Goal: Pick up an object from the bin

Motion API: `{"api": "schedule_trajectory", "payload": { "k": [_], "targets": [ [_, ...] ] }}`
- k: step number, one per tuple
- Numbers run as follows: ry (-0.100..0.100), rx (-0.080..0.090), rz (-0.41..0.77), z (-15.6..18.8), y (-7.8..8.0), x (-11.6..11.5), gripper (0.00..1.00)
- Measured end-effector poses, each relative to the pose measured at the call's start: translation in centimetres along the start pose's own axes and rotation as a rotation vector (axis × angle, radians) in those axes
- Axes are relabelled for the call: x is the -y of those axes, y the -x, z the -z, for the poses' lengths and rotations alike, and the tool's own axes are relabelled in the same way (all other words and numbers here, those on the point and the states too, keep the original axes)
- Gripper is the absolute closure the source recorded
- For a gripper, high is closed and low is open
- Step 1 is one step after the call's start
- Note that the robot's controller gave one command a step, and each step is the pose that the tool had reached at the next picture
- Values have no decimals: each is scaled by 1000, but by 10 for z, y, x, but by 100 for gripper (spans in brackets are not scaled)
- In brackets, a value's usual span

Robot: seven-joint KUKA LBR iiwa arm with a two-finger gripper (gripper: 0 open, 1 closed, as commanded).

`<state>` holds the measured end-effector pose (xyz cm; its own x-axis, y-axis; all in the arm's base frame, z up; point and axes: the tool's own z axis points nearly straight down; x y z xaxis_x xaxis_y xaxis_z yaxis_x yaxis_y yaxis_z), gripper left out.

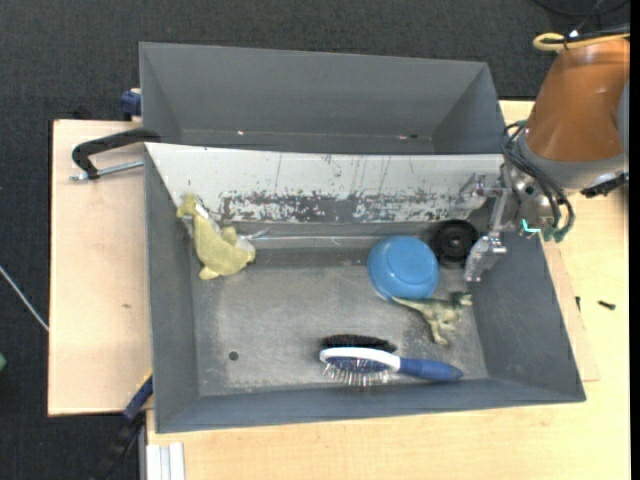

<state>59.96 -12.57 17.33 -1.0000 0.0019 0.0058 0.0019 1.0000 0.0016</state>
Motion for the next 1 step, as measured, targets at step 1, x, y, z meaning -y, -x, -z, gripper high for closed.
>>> {"api": "schedule_trajectory", "payload": {
  "k": [1],
  "targets": [
    [0,-1,52,-98,-66,4,0]
  ]
}}
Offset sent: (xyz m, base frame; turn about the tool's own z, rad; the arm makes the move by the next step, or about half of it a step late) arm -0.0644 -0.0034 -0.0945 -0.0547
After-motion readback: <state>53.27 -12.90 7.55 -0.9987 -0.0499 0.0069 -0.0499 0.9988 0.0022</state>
